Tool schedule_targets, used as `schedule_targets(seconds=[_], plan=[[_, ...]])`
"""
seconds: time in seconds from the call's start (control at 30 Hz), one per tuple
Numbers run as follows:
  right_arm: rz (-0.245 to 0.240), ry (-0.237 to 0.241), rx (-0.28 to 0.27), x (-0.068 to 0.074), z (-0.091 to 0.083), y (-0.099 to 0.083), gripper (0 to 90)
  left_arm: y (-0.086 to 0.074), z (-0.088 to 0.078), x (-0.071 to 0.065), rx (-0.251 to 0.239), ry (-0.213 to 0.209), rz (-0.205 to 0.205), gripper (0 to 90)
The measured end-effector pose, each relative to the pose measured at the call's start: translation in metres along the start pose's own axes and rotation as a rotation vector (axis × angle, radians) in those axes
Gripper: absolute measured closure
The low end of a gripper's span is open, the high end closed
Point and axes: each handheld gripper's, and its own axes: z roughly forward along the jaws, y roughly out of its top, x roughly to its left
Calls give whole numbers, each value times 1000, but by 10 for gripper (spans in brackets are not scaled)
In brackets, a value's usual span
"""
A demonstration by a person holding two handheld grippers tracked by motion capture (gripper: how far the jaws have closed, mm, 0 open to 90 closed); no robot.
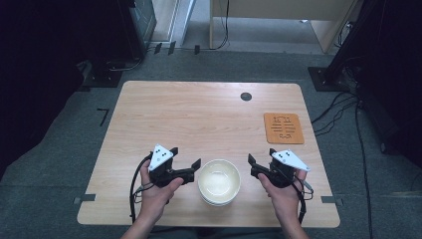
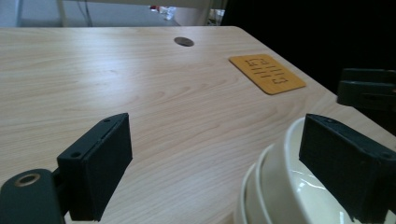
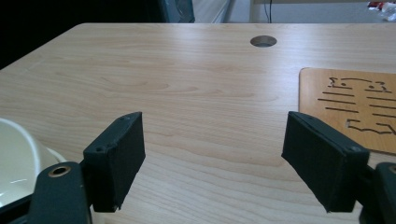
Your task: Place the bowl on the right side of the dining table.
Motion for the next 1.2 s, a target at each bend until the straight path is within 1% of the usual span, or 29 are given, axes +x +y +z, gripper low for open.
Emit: schedule_targets(seconds=[0.03, 0.07, 0.1, 0.13, 0.17, 0.37, 0.47, 0.5, 0.53, 0.6, 0.63, 0.73, 0.8, 0.9, 0.97, 1.03, 1.07, 1.1, 1.13, 1.17, 1.2], plan=[[4, 7, -2, 1, 0, 1, 206, 0, 0, 0, 0, 0, 0, 92], [8, 11, 0, 1, 0, 1, 206, 0, 0, -3, 2, -10, 6, 96], [8, 11, 0, 1, 0, 1, 206, 0, 0, -3, 2, -10, 6, 144], [13, 14, 14, 3, 0, 1, 206, 0, 0, -6, 4, -11, 17, 147], [9, 15, 18, 3, 0, 1, 206, 0, 0, -6, 4, -11, 17, 147], [-1, 11, 33, 5, -2, 0, 209, 0, 1, -13, 17, -55, 29, 156], [-2, 18, 32, 6, -3, 0, 209, -1, 0, -14, 17, -66, 29, 165], [-5, 18, 32, 7, -3, 0, 209, -1, 0, -15, 14, -66, 30, 190], [-5, 26, 28, 9, -3, 1, 210, -1, 0, -16, 9, -69, 32, 238], [-7, 37, 31, 11, -4, 1, 210, -1, -1, -18, 8, -79, 37, 269], [-7, 37, 31, 11, -4, 1, 210, -2, -1, -19, 8, -81, 41, 269], [-14, 53, 31, 14, -6, 3, 209, -3, -1, -23, 11, -104, 68, 346], [-13, 57, 29, 15, -8, 3, 219, -4, 0, -26, 20, -110, 80, 426], [-12, 81, 30, 17, -9, 2, 266, -8, 6, -31, 64, -96, 120, 480], [-15, 99, 39, 19, -9, 1, 277, -11, 10, -34, 89, -90, 145, 507], [-14, 108, 39, 20, -10, -1, 314, -14, 13, -38, 106, -69, 172, 532], [-18, 128, 36, 21, -10, -3, 351, -15, 16, -40, 123, -56, 196, 570], [-20, 133, 34, 21, -11, -3, 385, -16, 17, -42, 128, -44, 207, 588], [-22, 145, 31, 21, -11, -4, 431, -16, 17, -42, 128, -44, 207, 608], [-22, 145, 31, 21, -11, -4, 431, -17, 19, -43, 135, -35, 219, 608], [-24, 161, 19, 21, -11, -5, 466, -17, 20, -44, 138, -29, 231, 623]])
